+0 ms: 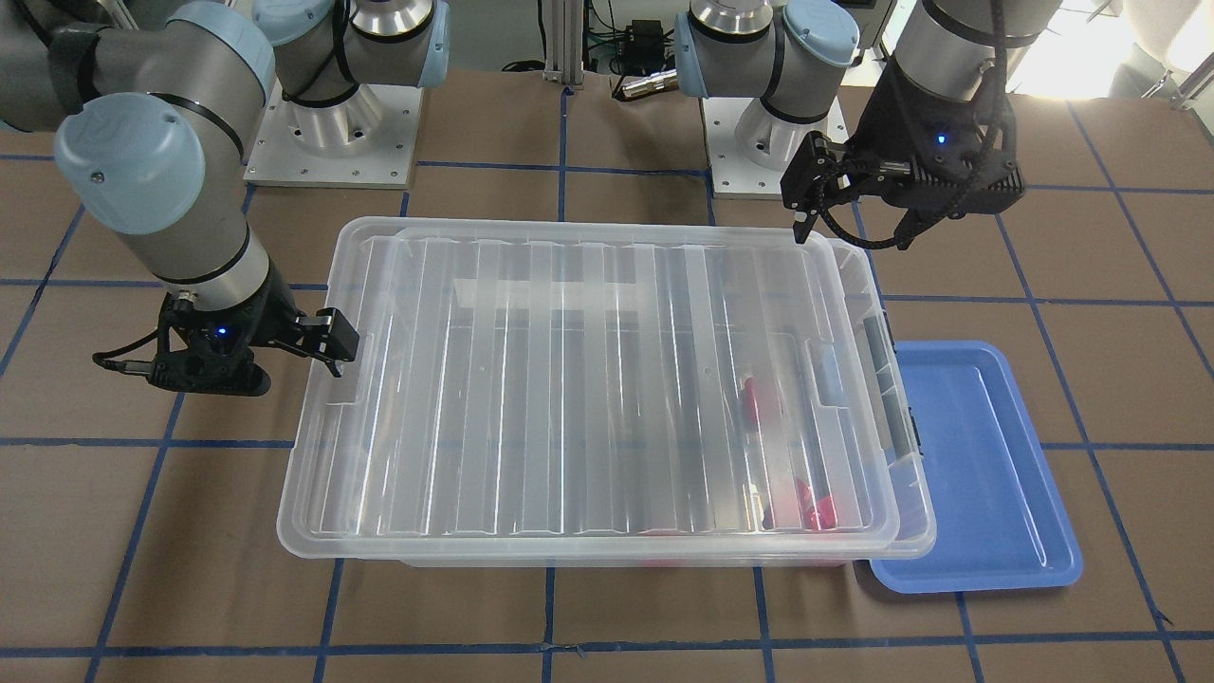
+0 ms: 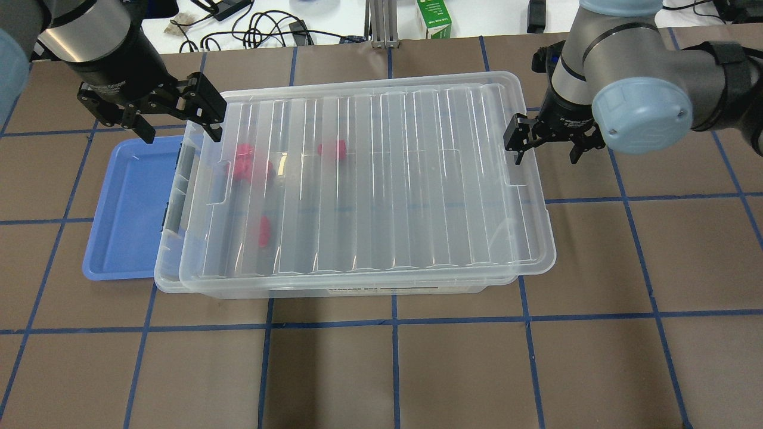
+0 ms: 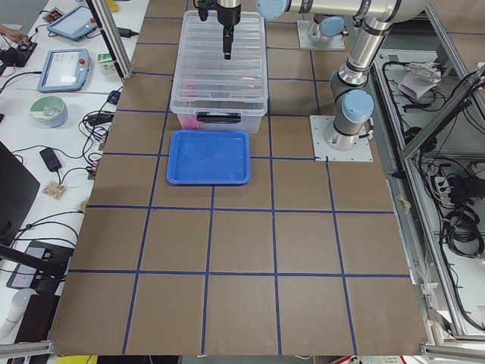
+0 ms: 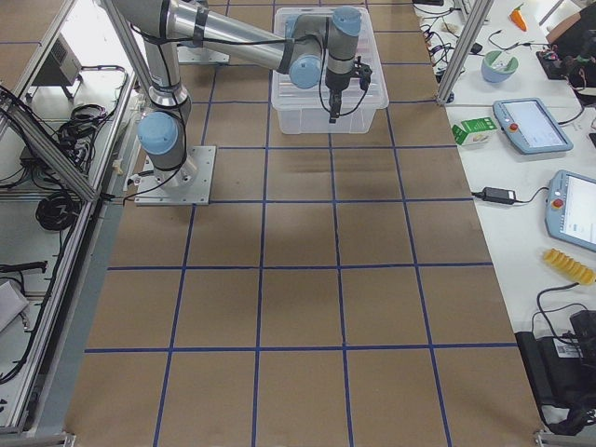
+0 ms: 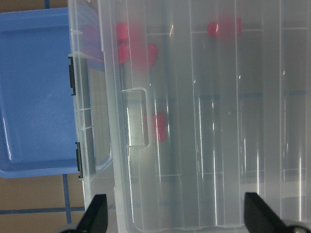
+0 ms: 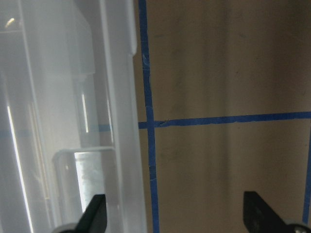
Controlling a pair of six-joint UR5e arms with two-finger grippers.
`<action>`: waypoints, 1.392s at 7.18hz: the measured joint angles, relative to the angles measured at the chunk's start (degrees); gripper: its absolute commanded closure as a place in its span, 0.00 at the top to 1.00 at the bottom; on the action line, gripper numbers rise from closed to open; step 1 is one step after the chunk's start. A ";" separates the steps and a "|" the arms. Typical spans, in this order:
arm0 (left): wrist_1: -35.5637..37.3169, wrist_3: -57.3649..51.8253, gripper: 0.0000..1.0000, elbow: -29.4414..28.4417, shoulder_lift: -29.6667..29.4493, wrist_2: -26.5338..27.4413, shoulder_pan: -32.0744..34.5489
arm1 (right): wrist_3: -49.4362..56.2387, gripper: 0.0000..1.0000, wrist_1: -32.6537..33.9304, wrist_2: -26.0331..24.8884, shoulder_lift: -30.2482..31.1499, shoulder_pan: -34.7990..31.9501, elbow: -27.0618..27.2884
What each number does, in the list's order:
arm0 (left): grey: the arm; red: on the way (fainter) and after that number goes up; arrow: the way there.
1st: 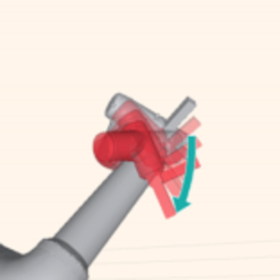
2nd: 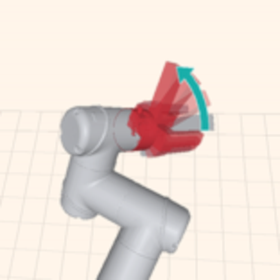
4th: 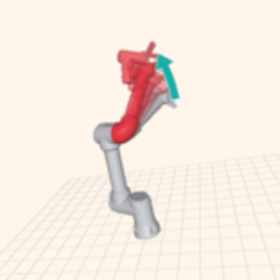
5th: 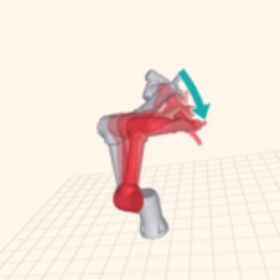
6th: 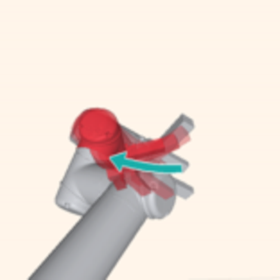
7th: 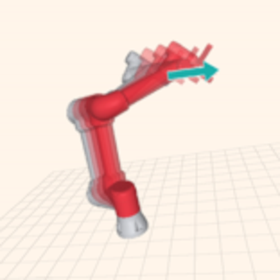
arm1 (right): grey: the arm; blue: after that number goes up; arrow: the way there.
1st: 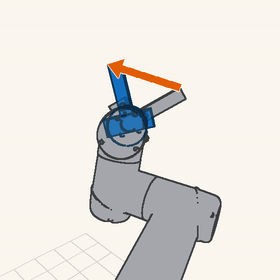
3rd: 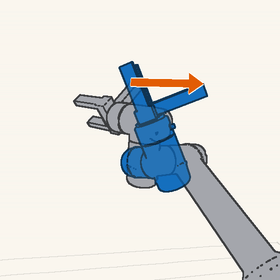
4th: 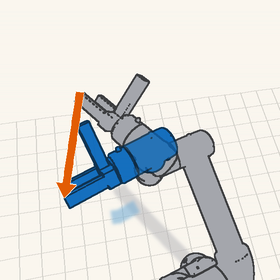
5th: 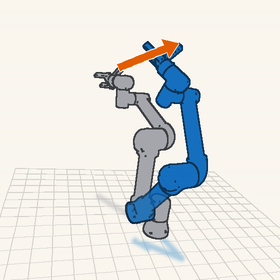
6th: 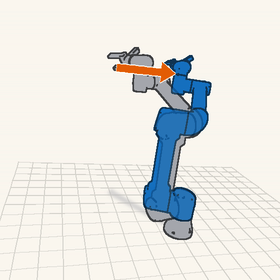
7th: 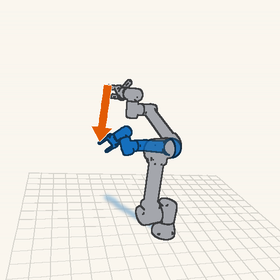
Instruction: Place red block in blue tray from box
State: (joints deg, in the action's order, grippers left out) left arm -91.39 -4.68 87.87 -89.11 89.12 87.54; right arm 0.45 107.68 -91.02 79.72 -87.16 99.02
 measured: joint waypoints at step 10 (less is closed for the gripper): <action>0.15 0.01 1.00 0.08 0.02 0.00 0.00 | 15.50 1.00 -0.71 -2.06 0.62 17.52 -0.43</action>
State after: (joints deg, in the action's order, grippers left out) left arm -91.23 -4.66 87.95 -89.09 89.12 87.54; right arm 15.95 106.97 -93.09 80.34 -69.64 98.59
